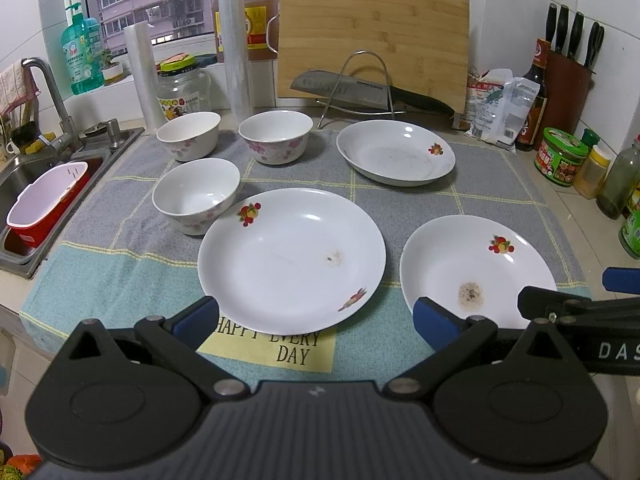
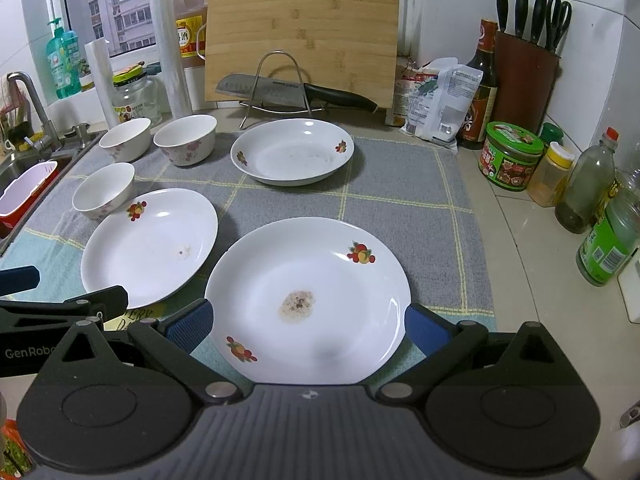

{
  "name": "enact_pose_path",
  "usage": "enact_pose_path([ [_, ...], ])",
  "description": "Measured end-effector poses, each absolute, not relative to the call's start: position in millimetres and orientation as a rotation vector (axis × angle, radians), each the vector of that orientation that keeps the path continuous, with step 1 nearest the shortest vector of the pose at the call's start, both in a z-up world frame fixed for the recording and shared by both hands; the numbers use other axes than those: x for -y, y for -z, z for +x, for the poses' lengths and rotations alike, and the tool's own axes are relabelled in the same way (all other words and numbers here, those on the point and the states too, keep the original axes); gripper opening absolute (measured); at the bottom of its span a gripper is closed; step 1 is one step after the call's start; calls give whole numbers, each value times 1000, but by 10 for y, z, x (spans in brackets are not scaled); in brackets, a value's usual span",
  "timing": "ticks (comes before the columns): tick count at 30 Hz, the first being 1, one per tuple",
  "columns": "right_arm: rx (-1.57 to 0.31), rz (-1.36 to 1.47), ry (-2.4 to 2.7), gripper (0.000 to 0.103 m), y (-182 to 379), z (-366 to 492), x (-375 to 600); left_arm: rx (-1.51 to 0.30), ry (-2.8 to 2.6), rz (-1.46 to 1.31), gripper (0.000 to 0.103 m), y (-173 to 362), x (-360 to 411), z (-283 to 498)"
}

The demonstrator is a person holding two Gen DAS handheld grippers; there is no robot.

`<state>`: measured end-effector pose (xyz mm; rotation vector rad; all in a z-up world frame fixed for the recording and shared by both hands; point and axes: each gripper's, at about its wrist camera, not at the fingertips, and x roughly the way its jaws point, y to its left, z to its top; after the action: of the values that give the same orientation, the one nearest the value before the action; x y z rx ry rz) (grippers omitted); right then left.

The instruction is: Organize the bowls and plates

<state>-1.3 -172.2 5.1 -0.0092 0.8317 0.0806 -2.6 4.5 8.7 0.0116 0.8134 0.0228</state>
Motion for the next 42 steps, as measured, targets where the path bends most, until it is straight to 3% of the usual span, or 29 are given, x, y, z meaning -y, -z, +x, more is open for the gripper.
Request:
enact_pose_path([
  [42,-816,-16,-82,103,-111,-45,1708,-809,-21,8,102,-127,-62,-28],
])
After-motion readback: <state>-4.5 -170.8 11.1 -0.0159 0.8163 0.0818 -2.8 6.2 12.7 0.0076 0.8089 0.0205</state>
